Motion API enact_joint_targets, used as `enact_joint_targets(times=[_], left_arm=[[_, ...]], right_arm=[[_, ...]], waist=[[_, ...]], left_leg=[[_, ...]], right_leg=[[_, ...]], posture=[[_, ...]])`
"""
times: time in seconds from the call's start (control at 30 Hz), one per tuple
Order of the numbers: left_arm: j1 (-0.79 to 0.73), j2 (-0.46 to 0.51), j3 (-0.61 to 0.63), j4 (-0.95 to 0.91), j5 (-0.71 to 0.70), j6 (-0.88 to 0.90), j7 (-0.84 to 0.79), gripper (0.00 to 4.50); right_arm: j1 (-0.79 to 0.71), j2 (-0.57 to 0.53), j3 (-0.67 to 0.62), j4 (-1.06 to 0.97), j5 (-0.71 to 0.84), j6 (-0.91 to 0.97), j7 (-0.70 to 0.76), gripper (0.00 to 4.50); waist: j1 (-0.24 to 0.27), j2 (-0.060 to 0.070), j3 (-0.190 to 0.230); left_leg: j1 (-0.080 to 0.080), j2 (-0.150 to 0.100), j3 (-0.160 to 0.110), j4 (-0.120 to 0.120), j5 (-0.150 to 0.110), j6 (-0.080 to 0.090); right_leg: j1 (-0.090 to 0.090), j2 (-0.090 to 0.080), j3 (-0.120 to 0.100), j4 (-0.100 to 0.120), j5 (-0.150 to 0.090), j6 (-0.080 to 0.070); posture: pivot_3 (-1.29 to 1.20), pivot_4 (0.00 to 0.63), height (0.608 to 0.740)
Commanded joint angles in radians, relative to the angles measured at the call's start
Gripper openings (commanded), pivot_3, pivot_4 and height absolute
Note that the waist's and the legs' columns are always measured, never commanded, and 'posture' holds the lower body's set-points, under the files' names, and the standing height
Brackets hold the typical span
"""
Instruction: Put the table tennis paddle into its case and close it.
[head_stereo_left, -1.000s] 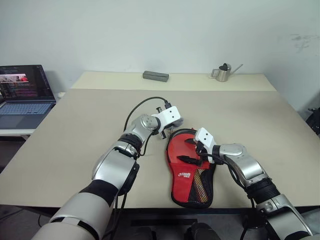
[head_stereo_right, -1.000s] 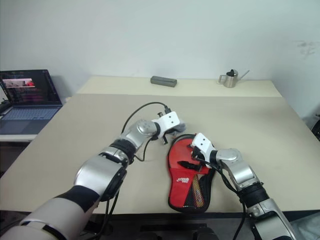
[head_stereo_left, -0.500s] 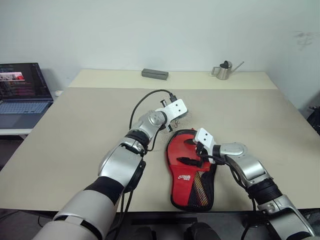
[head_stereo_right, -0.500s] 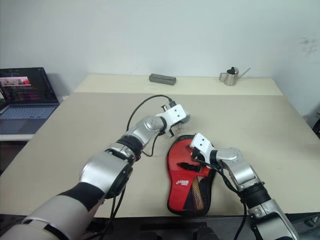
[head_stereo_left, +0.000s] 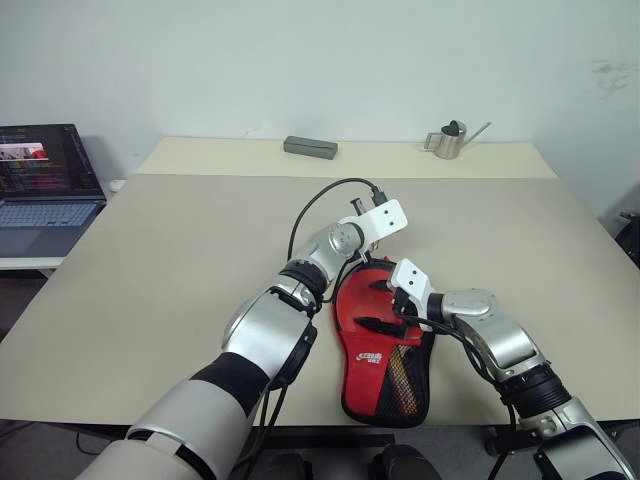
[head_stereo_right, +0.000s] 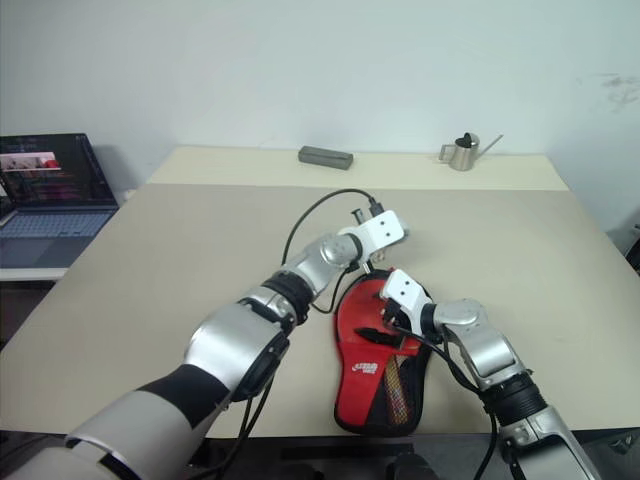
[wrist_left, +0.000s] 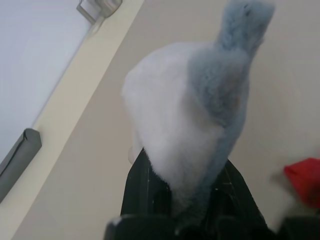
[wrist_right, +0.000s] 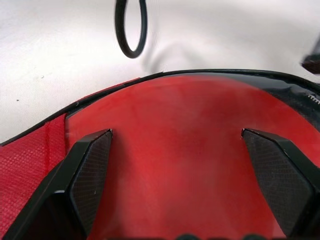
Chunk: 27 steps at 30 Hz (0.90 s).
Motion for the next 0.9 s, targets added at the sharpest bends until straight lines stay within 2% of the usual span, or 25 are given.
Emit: enact_joint_targets(times=[0.03,0.4,0.6,0.87,0.9], left_arm=[[-0.068,-0.033,-0.007,-0.028,0.007,-0.026,0.031,0.27],[-0.089,-0.066,-0.003,-0.026,0.013,-0.027,0.059,0.27],[-0.056,-0.077,0.000,-0.026,0.000,-0.028,-0.039,0.27],[-0.001,-0.067,-0.032,-0.026,0.024,-0.040,-0.132,3.07],[0.003,-0.067,-0.026,-0.027,0.016,-0.042,-0.151,3.07]], right_arm=[[0.080,-0.022,0.096,0.056,-0.061,0.085,0.008,4.50],[0.083,-0.021,0.100,0.045,-0.059,0.093,0.000,4.50],[0.078,-0.016,0.100,0.049,-0.058,0.091,-0.001,4.50],[0.071,-0.011,0.101,0.066,-0.062,0.079,-0.003,4.50],[0.069,-0.010,0.100,0.070,-0.063,0.077,-0.002,4.50]], waist=[[0.001,0.000,0.000],[0.001,0.000,0.000],[0.001,0.000,0.000],[0.000,0.000,0.000],[0.000,0.000,0.000]], left_leg=[[0.000,0.000,0.000,0.000,0.000,0.000],[0.000,0.000,0.000,0.000,0.000,0.000],[0.000,0.000,0.000,0.000,0.000,0.000],[0.000,0.000,0.000,0.000,0.000,0.000],[0.000,0.000,0.000,0.000,0.000,0.000]], right_leg=[[0.000,0.000,0.000,0.000,0.000,0.000],[0.000,0.000,0.000,-0.001,0.000,0.000],[0.000,0.000,0.000,-0.001,0.000,0.000],[0.000,0.000,0.000,-0.001,0.000,0.000],[0.000,0.000,0.000,-0.001,0.000,0.000]], posture=[[0.00,0.150,0.740],[0.00,0.150,0.740],[0.00,0.150,0.740],[0.00,0.150,0.740],[0.00,0.150,0.740]])
